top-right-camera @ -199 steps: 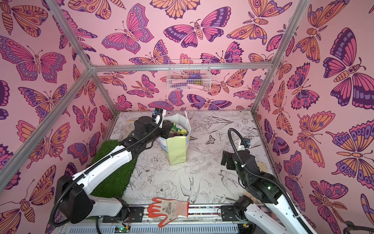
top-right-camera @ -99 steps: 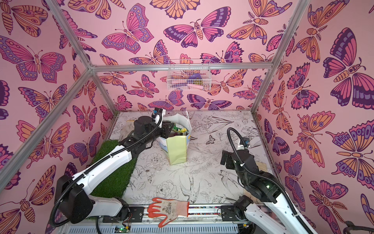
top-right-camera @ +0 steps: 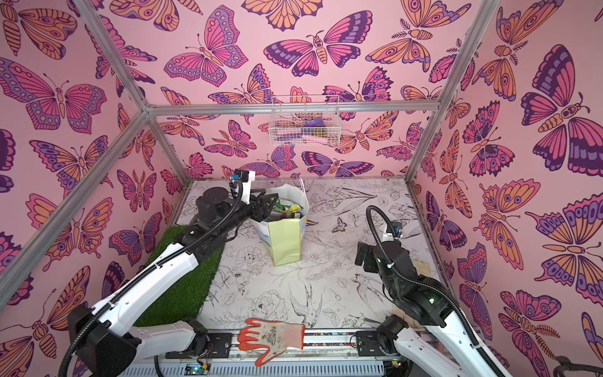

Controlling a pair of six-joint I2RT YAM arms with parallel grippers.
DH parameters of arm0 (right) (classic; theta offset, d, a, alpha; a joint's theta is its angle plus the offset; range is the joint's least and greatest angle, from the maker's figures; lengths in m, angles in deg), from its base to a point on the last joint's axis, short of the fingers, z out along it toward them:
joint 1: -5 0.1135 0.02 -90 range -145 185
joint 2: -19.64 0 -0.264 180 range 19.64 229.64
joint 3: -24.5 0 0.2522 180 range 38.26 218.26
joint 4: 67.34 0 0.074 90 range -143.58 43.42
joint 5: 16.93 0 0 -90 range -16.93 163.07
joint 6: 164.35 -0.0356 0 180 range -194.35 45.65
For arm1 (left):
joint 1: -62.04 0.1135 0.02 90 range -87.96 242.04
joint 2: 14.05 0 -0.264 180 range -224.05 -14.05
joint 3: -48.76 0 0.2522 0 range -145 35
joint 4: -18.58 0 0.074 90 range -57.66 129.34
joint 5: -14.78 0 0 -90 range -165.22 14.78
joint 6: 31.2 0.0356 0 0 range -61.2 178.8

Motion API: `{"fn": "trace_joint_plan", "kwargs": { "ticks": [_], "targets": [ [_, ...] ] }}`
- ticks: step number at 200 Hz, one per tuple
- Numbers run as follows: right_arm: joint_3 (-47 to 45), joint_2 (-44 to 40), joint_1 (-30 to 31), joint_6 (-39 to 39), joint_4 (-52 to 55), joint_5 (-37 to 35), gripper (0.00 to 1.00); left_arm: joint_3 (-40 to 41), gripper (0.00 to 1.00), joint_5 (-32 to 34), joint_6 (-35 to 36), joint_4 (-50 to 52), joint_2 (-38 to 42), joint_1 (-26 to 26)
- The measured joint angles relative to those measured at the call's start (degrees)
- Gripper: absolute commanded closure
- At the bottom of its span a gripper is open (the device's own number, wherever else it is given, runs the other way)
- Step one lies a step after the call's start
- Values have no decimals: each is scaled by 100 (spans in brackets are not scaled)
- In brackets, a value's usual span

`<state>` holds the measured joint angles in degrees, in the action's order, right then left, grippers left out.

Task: Place the snacks into the paper bag
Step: Place the snack in the paper bag.

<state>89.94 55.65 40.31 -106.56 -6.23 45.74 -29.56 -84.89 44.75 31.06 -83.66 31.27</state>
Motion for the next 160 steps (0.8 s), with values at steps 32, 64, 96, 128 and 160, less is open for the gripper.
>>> {"fn": "trace_joint_plan", "kwargs": {
  "ticks": [32, 64, 96, 128, 160],
  "targets": [
    [-9, 0, 0, -42, 0, 24, 1, 0, 39, 0, 2, 2, 195, -2],
    [-9, 4, 0, -61, -2, 39, 1, 35, 40, 24, 15, 4, 422, -31],
    [-11, 42, 0, -61, -2, 37, 1, 146, 40, 92, 114, 24, 750, -76],
    [-57, 74, 0, -61, -52, 37, 1, 225, 40, 267, 271, 155, 1078, -136],
    [-131, 74, 0, -59, -136, 37, 1, 306, 40, 490, 452, 356, 1427, -232]
  ]
}}
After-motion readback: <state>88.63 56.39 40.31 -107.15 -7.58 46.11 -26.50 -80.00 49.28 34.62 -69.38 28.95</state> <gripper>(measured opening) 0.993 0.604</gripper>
